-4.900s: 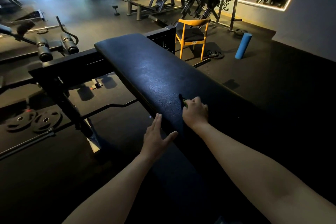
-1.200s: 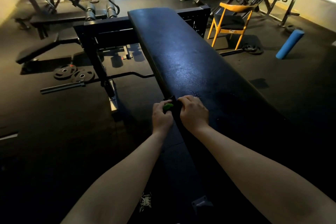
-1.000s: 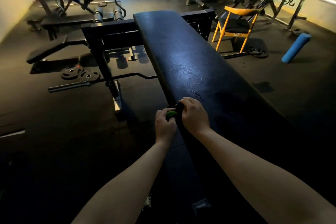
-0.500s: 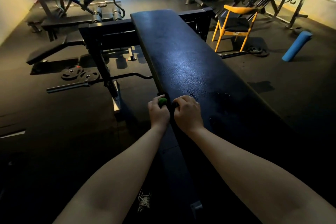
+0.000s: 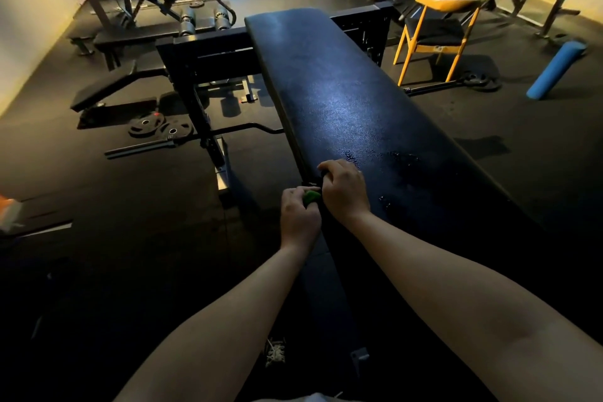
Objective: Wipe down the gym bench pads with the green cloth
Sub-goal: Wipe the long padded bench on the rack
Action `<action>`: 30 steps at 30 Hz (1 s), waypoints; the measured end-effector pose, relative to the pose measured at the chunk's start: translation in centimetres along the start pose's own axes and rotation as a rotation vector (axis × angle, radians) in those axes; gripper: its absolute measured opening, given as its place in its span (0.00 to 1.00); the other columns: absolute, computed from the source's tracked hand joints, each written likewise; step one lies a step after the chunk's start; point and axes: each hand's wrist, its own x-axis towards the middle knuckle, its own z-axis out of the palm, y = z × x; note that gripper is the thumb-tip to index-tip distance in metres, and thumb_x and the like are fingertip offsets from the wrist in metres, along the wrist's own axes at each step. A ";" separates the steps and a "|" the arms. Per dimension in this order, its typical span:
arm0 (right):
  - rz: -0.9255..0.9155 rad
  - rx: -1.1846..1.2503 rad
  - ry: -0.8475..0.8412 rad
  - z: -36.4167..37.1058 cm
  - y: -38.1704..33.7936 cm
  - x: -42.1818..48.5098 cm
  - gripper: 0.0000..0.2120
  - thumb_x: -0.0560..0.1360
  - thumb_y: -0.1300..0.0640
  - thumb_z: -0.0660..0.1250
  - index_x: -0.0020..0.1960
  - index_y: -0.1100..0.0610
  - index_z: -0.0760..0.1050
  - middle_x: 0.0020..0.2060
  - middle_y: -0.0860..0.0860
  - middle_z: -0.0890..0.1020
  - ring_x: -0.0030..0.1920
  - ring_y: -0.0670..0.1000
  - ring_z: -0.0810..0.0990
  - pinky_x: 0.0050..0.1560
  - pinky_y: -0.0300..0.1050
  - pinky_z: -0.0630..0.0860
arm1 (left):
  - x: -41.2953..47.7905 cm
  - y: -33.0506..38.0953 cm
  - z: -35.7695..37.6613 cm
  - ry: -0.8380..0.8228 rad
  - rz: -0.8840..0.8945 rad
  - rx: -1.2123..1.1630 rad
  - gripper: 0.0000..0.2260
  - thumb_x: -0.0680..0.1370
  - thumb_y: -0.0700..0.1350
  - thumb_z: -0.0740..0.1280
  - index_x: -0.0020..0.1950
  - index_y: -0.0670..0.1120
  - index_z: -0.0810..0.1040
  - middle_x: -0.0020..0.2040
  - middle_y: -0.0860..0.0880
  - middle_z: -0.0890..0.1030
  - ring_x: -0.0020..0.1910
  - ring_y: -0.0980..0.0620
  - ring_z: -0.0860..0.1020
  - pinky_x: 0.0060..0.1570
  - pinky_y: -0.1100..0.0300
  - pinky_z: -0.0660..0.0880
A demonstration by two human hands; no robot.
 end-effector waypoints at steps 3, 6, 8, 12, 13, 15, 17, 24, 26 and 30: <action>0.003 0.046 0.014 -0.1 0.1 -0.3 0.14 0.74 0.58 0.59 0.53 0.56 0.81 0.48 0.55 0.82 0.53 0.58 0.78 0.58 0.53 0.71 | -0.4 0.0 -0.5 -0.044 0.066 0.083 0.12 0.76 0.33 0.64 0.54 0.44 0.82 0.55 0.46 0.75 0.54 0.50 0.74 0.53 0.68 0.65; 0.011 0.136 0.050 -0.4 -0.2 -0.4 0.15 0.76 0.54 0.58 0.56 0.56 0.81 0.48 0.54 0.83 0.51 0.55 0.79 0.56 0.54 0.74 | 0.8 0.5 -1.4 -0.114 0.218 0.100 0.15 0.73 0.32 0.65 0.58 0.43 0.81 0.54 0.45 0.77 0.53 0.49 0.76 0.56 0.61 0.70; 0.059 0.257 0.072 -0.7 -0.5 -0.6 0.12 0.79 0.54 0.60 0.58 0.55 0.78 0.48 0.52 0.83 0.50 0.52 0.79 0.54 0.53 0.76 | 2.2 1.3 -1.7 -0.127 0.228 0.033 0.19 0.72 0.32 0.66 0.61 0.46 0.77 0.56 0.46 0.77 0.54 0.50 0.76 0.58 0.57 0.73; 0.148 0.413 0.006 -1.3 -1.2 -0.8 0.12 0.78 0.45 0.61 0.59 0.46 0.67 0.52 0.49 0.80 0.51 0.53 0.81 0.52 0.55 0.79 | 4.5 2.1 -1.6 -0.158 0.146 -0.038 0.25 0.77 0.39 0.66 0.73 0.53 0.66 0.66 0.44 0.75 0.61 0.47 0.76 0.62 0.53 0.73; 0.158 0.432 -0.016 -1.3 -1.3 -0.6 0.13 0.78 0.45 0.63 0.59 0.46 0.65 0.54 0.51 0.79 0.51 0.53 0.81 0.52 0.55 0.80 | 4.7 2.0 -1.5 -0.180 0.150 -0.053 0.26 0.79 0.41 0.66 0.75 0.55 0.64 0.68 0.44 0.74 0.63 0.46 0.76 0.62 0.53 0.73; 0.154 0.449 -0.070 -1.3 -2.0 -0.3 0.15 0.77 0.47 0.67 0.60 0.49 0.67 0.54 0.53 0.79 0.51 0.51 0.81 0.52 0.52 0.80 | 4.6 1.9 -1.7 -0.221 0.160 -0.058 0.25 0.80 0.47 0.63 0.77 0.55 0.62 0.71 0.44 0.72 0.68 0.46 0.74 0.64 0.56 0.73; 0.125 0.427 -0.093 -0.9 -3.0 0.2 0.15 0.74 0.47 0.70 0.58 0.48 0.72 0.54 0.52 0.79 0.53 0.49 0.80 0.56 0.50 0.79 | 4.8 1.7 -2.0 -0.251 0.170 -0.044 0.31 0.76 0.50 0.61 0.79 0.48 0.60 0.74 0.44 0.69 0.72 0.47 0.70 0.70 0.54 0.70; 0.043 0.178 -0.002 -1.4 -4.1 2.6 0.14 0.73 0.67 0.67 0.56 0.58 0.82 0.53 0.55 0.82 0.55 0.52 0.79 0.61 0.41 0.72 | 6.1 0.7 -3.0 -0.232 0.227 -0.051 0.36 0.73 0.41 0.68 0.79 0.44 0.59 0.76 0.45 0.65 0.75 0.49 0.65 0.75 0.49 0.64; 0.040 0.092 0.074 -1.3 -3.6 3.8 0.13 0.74 0.64 0.67 0.56 0.57 0.82 0.54 0.55 0.80 0.55 0.54 0.78 0.59 0.43 0.72 | 6.6 0.9 -3.3 -0.181 0.185 -0.020 0.35 0.73 0.41 0.69 0.79 0.42 0.60 0.76 0.43 0.64 0.76 0.47 0.64 0.76 0.48 0.62; -0.179 -0.102 -0.074 -0.8 -3.2 6.2 0.12 0.75 0.58 0.67 0.57 0.55 0.82 0.56 0.57 0.79 0.57 0.60 0.77 0.59 0.53 0.73 | 7.6 0.9 -2.8 -0.244 0.091 0.108 0.29 0.77 0.37 0.68 0.77 0.39 0.65 0.77 0.41 0.65 0.78 0.46 0.62 0.78 0.56 0.53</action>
